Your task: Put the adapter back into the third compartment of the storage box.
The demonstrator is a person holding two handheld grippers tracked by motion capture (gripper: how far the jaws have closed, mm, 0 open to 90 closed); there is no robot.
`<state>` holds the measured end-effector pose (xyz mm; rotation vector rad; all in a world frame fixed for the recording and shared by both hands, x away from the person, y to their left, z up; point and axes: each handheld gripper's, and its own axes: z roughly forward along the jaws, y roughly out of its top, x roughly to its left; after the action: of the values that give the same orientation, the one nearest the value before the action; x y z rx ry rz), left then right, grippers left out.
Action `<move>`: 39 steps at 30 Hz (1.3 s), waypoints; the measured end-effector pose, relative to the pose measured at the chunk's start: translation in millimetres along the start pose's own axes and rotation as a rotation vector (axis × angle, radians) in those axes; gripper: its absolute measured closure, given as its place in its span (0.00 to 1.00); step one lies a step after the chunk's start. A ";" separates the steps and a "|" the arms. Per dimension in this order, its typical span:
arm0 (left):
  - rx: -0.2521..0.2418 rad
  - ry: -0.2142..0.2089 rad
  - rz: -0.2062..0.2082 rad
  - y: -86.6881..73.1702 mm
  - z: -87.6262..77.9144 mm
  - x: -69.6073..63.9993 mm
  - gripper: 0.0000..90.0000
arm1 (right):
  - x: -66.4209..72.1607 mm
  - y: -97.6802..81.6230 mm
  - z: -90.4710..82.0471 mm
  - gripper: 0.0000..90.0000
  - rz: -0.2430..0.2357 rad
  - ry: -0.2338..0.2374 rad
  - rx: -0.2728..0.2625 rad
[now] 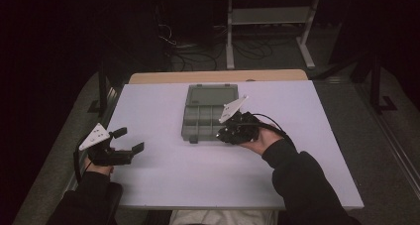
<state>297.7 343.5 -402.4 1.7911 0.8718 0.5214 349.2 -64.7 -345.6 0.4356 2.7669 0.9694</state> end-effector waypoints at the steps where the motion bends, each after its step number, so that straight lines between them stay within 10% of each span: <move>1: 0.000 0.001 -0.002 -0.1 -0.1 0.1 0.08 | -0.8 1.2 0.1 0.83 0.001 -0.001 0.004; 39: -0.002 -0.010 -0.006 -0.2 -0.2 1.0 0.08 | -58.8 20.8 10.0 0.83 0.075 -0.056 0.011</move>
<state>298.1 344.4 -402.5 1.7878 0.8693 0.5091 411.6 -62.8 -336.0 0.5625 2.7251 0.9441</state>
